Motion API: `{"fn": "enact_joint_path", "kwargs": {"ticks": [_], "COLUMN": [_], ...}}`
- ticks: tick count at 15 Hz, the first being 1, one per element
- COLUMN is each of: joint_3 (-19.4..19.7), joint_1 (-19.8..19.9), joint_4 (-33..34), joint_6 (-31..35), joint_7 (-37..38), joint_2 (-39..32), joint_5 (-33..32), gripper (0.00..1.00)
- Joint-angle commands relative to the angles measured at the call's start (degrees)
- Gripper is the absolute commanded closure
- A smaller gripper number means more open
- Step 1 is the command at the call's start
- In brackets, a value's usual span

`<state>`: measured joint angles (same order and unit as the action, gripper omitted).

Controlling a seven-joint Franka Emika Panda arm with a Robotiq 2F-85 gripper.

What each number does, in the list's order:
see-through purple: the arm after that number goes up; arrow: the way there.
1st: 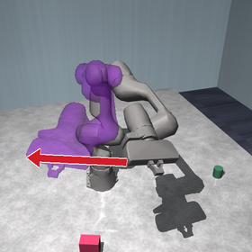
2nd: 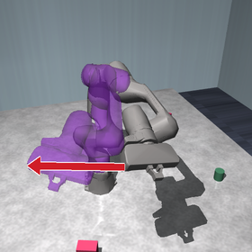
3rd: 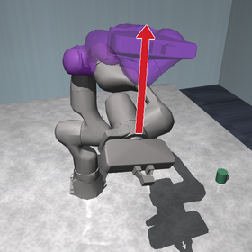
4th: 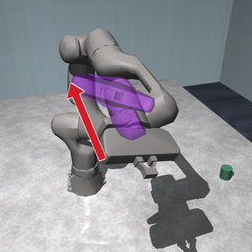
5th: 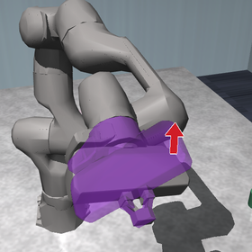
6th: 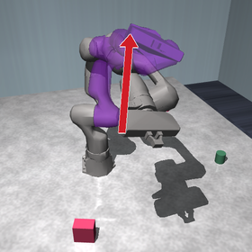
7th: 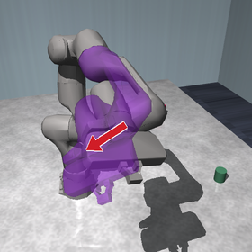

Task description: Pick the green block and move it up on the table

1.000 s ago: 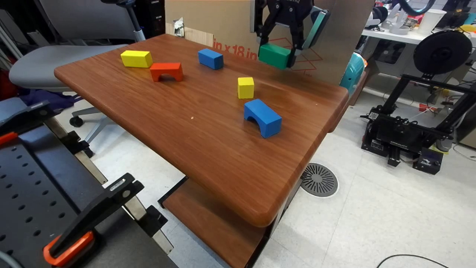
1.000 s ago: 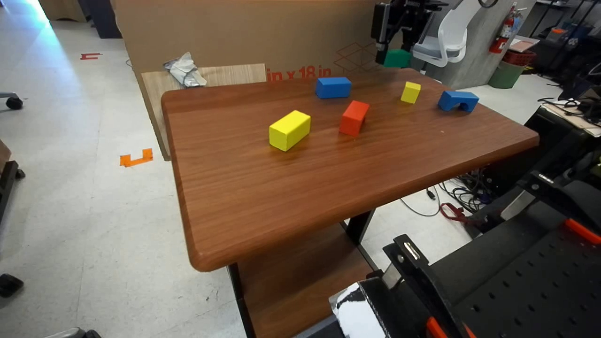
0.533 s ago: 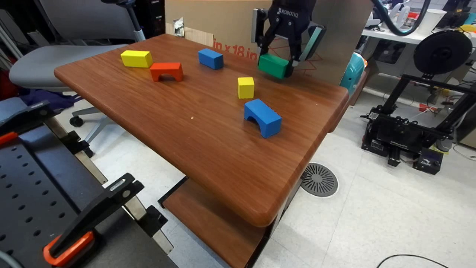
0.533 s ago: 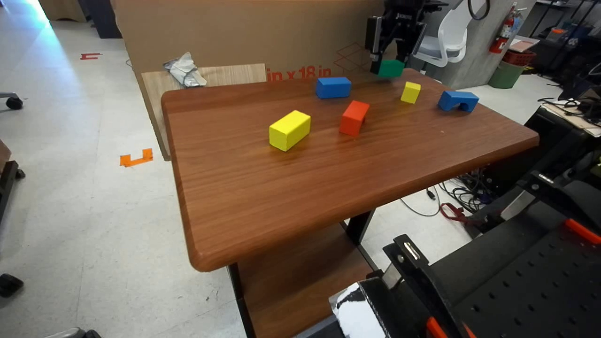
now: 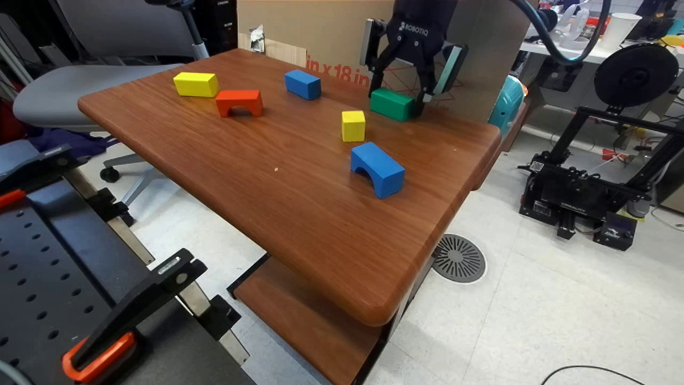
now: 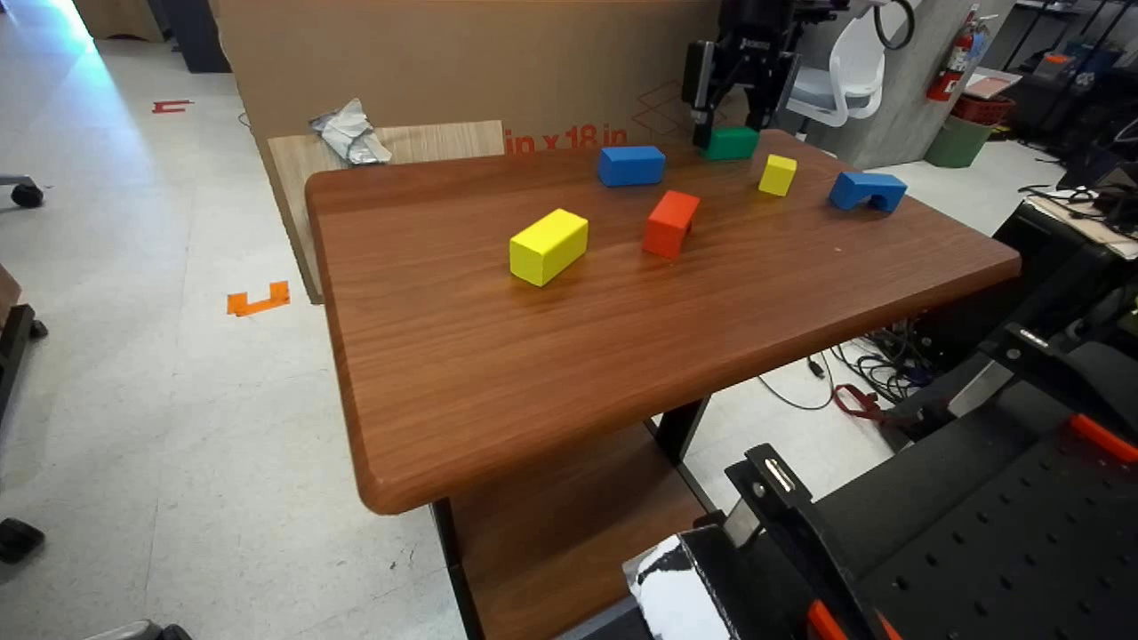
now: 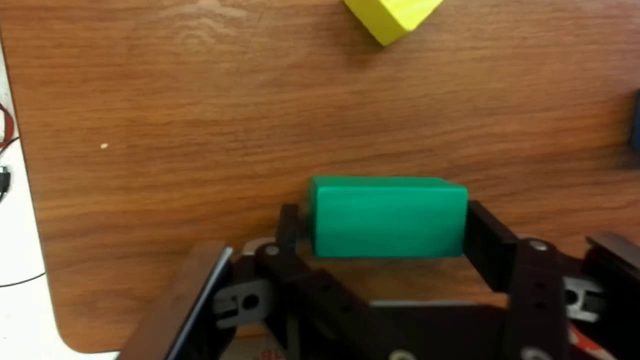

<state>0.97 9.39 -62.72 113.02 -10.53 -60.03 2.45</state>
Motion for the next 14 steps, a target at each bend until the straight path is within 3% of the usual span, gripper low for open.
{"fn": "enact_joint_path", "kwargs": {"ticks": [1,6,12,13,14], "joint_3": [0.0,-0.3,0.8,0.2,0.2], "joint_1": [-0.4,-0.7,-2.2,-1.2,-1.3], "joint_4": [0.4,-14.3,-28.7,-19.8,-22.1], "joint_6": [-1.7,1.3,2.9,0.4,0.5], "joint_7": [0.8,-3.6,-1.3,-2.3,-2.2], "joint_2": [1.3,12.9,27.2,20.2,22.5], "joint_5": [-0.5,-1.6,-3.5,-2.3,-2.4], "gripper": [0.00,0.00,0.00,0.00,0.00]}}
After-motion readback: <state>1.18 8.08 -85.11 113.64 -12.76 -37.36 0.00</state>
